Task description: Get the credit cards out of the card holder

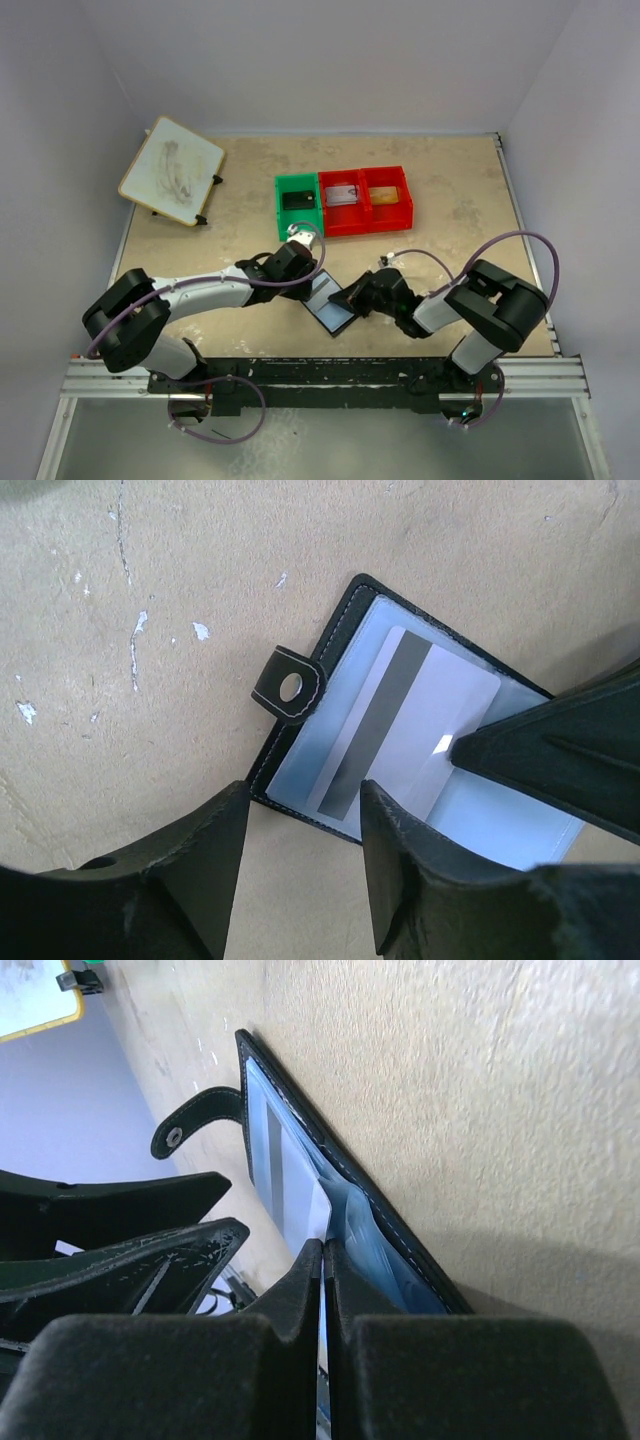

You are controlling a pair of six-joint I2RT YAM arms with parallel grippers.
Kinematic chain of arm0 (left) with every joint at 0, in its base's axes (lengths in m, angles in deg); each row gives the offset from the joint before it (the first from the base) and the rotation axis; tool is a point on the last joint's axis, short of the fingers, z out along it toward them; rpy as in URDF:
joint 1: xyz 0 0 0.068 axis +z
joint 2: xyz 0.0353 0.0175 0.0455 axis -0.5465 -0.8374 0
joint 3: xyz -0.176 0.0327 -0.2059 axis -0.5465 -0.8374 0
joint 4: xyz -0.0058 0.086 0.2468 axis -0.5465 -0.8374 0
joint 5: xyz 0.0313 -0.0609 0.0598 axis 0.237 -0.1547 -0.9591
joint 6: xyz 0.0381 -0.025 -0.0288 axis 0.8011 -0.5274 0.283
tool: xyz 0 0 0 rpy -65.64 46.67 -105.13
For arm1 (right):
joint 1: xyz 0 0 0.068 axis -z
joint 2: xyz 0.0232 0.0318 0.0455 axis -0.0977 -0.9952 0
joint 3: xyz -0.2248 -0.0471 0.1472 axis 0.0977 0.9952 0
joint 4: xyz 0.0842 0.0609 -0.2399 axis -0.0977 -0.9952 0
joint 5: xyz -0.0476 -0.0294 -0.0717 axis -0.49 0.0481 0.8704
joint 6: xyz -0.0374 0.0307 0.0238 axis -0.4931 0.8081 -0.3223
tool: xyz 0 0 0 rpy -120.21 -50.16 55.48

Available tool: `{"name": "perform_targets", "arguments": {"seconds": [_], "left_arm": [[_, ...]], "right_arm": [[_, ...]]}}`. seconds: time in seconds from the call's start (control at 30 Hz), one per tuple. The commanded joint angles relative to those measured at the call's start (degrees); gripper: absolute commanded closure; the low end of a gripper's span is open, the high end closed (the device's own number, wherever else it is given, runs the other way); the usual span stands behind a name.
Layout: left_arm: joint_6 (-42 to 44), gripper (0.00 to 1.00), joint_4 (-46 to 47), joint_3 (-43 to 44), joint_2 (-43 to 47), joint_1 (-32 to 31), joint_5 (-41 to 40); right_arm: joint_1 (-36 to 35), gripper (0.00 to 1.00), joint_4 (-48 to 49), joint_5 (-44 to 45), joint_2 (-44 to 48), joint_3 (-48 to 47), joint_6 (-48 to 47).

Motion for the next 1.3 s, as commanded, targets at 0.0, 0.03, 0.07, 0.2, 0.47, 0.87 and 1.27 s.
{"name": "perform_targets", "arguments": {"seconds": [0.0,0.03,0.07,0.2,0.47,0.87,1.27], "left_arm": [[-0.01,0.52,2.56,1.96,0.73,-0.28,0.95],[0.10,0.52,2.70,2.59,0.24,-0.25,1.67],[0.25,0.52,2.76,3.06,-0.12,-0.37,1.99],[1.27,0.52,3.05,4.80,-1.15,-0.37,2.47],[1.70,0.52,4.39,7.40,-3.70,-0.47,4.11],[0.79,0.63,4.60,4.36,-5.32,-0.39,-0.84],[0.02,0.74,3.13,2.70,-8.32,-0.45,-3.08]], "right_arm": [[3.70,1.00,-2.26,-2.82,-0.74,-0.88,-5.94],[4.86,1.00,-2.25,-4.10,-0.67,-0.87,-7.20],[5.73,1.00,-1.96,-5.06,-0.65,-0.84,-8.20],[7.65,1.00,-2.08,-9.35,-1.53,-2.11,-12.18],[9.65,1.00,-4.24,-15.85,-5.10,-6.00,-20.42],[10.57,0.99,-16.61,-22.22,-7.33,-16.07,-35.60],[11.13,0.93,-10.07,-22.05,-9.04,-15.04,-26.50]]}}
